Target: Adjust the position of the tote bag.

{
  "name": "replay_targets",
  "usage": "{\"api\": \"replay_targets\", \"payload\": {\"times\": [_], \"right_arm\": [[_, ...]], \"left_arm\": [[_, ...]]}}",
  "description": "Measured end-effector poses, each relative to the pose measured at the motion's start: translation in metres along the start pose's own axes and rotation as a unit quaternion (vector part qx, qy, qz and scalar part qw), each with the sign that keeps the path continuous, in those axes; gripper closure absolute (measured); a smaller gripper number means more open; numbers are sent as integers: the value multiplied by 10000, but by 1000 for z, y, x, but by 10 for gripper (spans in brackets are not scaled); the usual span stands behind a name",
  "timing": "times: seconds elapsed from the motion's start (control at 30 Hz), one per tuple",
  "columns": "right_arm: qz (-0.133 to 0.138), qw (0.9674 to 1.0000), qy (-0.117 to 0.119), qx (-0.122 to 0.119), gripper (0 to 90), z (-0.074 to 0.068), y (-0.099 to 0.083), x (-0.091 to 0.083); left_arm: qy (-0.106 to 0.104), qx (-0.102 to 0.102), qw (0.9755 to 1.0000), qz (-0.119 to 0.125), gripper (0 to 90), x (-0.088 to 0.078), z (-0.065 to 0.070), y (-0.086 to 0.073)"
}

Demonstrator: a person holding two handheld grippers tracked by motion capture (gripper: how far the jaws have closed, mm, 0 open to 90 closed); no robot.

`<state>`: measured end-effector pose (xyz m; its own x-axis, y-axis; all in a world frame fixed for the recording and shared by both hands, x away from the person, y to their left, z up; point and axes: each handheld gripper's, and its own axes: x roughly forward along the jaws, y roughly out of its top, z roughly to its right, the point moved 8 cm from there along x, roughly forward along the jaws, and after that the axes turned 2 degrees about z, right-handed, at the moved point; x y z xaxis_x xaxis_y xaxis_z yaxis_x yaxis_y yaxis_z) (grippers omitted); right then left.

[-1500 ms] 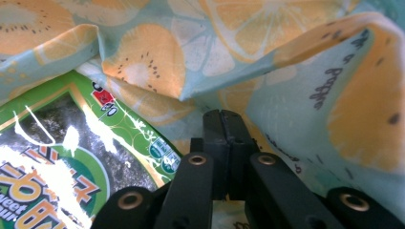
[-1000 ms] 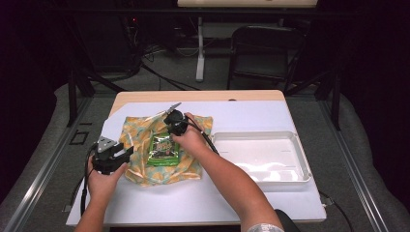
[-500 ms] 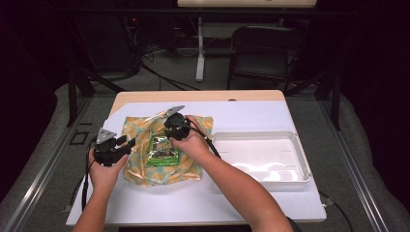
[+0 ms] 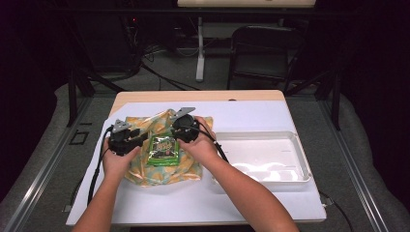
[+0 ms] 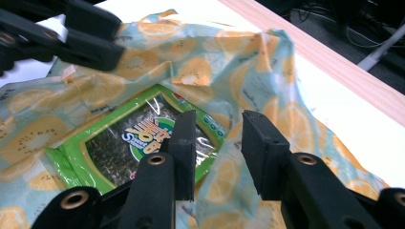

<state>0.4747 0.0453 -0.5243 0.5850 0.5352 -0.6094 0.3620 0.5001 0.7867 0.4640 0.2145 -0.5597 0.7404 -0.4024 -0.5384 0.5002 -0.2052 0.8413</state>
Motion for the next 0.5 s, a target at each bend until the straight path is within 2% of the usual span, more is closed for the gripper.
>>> {"api": "replay_targets", "payload": {"times": [0.03, 0.17, 0.23, 0.3, 0.5], "right_arm": [[38, 10000, -38, 29, 665, 1, -1, -2], [59, 9999, -125, 104, 665, 7, -4, -8], [21, 9998, -169, 110, 665, 10, -6, -10], [16, 9997, -208, 139, 661, 12, -9, -11], [-90, 9996, -221, 180, 634, 14, -17, -7]], "left_arm": [[18, 137, 9997, -202, 577, 9, 3, -2], [113, 397, 9983, -421, 590, 25, 6, -6], [163, 462, 9968, -636, 661, 31, 4, -10], [187, 474, 9960, -731, 718, 36, 2, -13], [281, 497, 9949, -826, 842, 45, -4, -16]]}}
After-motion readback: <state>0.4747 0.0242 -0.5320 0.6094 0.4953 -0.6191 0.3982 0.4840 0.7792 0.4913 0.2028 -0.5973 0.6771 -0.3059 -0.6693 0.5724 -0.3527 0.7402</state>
